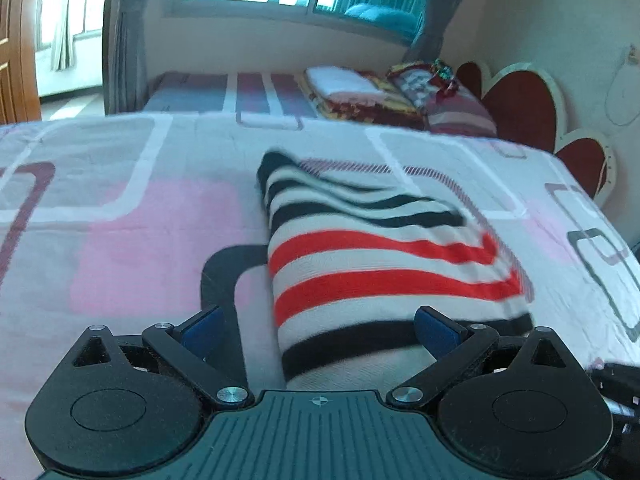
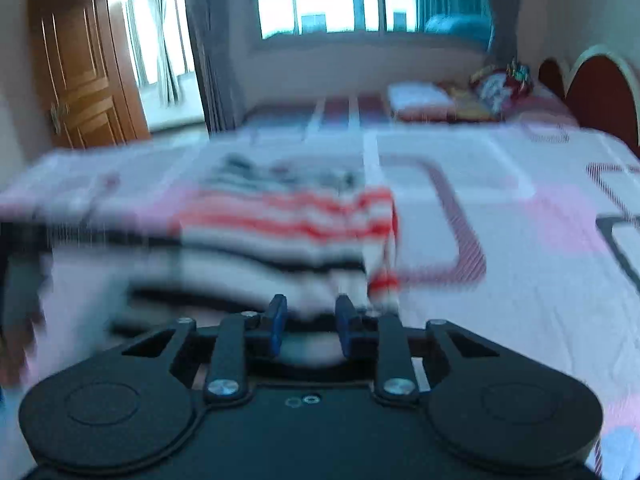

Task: Fold small clothes
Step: 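Release the folded sweater bundle and withdraw both tools, then grasp the striped sweater bundle end with the right tool and lift it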

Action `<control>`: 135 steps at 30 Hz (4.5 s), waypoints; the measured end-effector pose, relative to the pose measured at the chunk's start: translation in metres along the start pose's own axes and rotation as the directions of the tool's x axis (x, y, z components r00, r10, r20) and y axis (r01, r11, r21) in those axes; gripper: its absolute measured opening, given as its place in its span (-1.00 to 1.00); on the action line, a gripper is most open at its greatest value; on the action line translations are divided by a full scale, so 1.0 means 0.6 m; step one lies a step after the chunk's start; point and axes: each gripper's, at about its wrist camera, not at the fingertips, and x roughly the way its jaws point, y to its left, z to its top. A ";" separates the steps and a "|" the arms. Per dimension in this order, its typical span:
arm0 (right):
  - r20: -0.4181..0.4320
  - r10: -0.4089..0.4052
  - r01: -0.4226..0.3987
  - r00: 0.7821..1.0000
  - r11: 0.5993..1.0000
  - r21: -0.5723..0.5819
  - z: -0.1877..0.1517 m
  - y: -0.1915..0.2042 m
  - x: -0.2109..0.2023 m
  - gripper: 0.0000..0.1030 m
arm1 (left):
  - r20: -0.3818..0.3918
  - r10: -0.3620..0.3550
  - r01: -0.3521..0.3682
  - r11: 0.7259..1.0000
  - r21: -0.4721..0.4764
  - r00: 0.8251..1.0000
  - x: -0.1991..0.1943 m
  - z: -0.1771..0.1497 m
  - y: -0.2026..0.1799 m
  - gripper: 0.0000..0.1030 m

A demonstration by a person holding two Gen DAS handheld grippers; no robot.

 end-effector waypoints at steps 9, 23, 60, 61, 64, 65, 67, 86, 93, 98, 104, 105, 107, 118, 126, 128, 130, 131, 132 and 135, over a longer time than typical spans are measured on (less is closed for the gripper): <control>-0.030 0.027 -0.026 0.999 0.999 0.044 0.002 -0.031 0.008 -0.48 | -0.009 -0.012 0.011 0.999 -0.039 1.000 0.024 0.019 -0.001 0.96; 0.023 -0.011 0.010 1.000 0.999 0.032 0.146 -0.027 0.157 -0.43 | -0.067 0.068 -0.076 0.988 -0.131 0.995 0.129 0.059 0.021 0.96; 0.019 -0.032 0.033 0.999 0.999 -0.040 0.069 -0.006 0.093 -0.40 | -0.034 0.083 -0.086 0.987 -0.132 0.996 0.066 -0.004 0.011 0.97; 0.022 -0.038 0.039 0.999 0.999 -0.035 0.070 -0.007 0.098 -0.40 | -0.037 0.087 -0.091 0.987 -0.131 0.996 0.066 -0.002 0.011 0.97; 0.014 -0.040 0.040 0.999 0.999 -0.012 0.076 -0.009 0.102 -0.40 | -0.049 0.086 -0.092 0.986 -0.142 0.995 0.059 0.002 0.013 0.97; 0.013 -0.037 0.037 0.999 0.999 -0.009 0.075 -0.008 0.101 -0.40 | -0.046 0.084 -0.090 0.986 -0.143 0.995 0.053 0.002 0.013 0.97; 0.012 -0.030 0.030 0.999 1.000 -0.003 0.075 -0.009 0.094 -0.37 | -0.040 0.076 -0.081 0.985 -0.151 0.996 0.041 -0.001 0.014 0.97; -0.001 -0.009 0.009 1.000 1.000 -0.006 0.032 0.006 0.048 -0.35 | -0.053 0.066 -0.070 0.993 -0.090 0.996 0.007 -0.047 -0.006 0.99; 0.020 0.014 -0.014 1.000 1.000 0.002 0.027 0.006 0.013 -0.33 | -0.067 0.062 -0.067 0.995 -0.076 0.996 -0.005 -0.058 -0.018 0.99; 0.017 0.009 -0.009 1.000 1.000 -0.015 0.015 0.010 -0.003 -0.28 | -0.098 0.044 -0.052 0.996 -0.073 0.994 -0.006 -0.075 -0.021 0.99; -0.011 -0.018 0.018 1.000 0.999 -0.034 -0.010 0.008 0.001 -0.28 | -0.129 0.015 -0.027 0.995 -0.091 0.991 -0.003 -0.105 -0.018 0.99; -0.006 -0.020 0.020 1.000 1.000 -0.025 -0.012 0.009 -0.003 -0.31 | -0.128 0.015 -0.027 0.996 -0.086 0.992 -0.002 -0.105 -0.018 0.99; 0.023 -0.020 0.020 1.000 1.000 -0.015 -0.013 0.010 -0.018 -0.33 | -0.132 0.011 -0.023 0.996 -0.087 0.991 -0.002 -0.106 -0.018 0.99; -0.036 -0.052 0.049 0.998 0.996 -0.073 -0.045 0.002 0.003 -0.50 | -0.144 -0.007 0.001 0.999 -0.042 0.990 0.003 -0.107 -0.020 1.00; -0.015 0.055 -0.054 0.998 0.997 0.059 -0.008 -0.028 -0.023 -0.11 | -0.128 -0.043 0.026 0.990 -0.136 0.991 -0.010 -0.076 0.001 1.00; -0.002 0.057 -0.057 0.998 0.995 0.080 0.001 -0.035 -0.025 0.02 | -0.119 -0.037 0.021 0.991 -0.132 0.992 -0.008 -0.065 0.002 1.00; 0.002 0.058 -0.058 0.998 0.993 0.103 0.010 -0.045 -0.021 0.10 | -0.120 -0.033 0.016 0.990 -0.139 0.992 -0.001 -0.057 0.007 1.00; -0.001 0.059 -0.058 0.998 0.992 0.115 0.013 -0.049 -0.017 0.12 | -0.121 -0.035 0.017 0.988 -0.151 0.992 0.004 -0.053 0.011 1.00; -0.007 0.061 -0.060 0.998 0.990 0.128 0.017 -0.055 -0.011 0.14 | -0.121 -0.040 0.019 0.986 -0.166 0.992 0.008 -0.050 0.016 1.00; -0.009 0.082 -0.080 0.997 0.982 0.173 0.028 -0.071 0.002 0.21 | -0.115 -0.051 0.029 0.982 -0.186 0.992 0.019 -0.044 0.021 1.00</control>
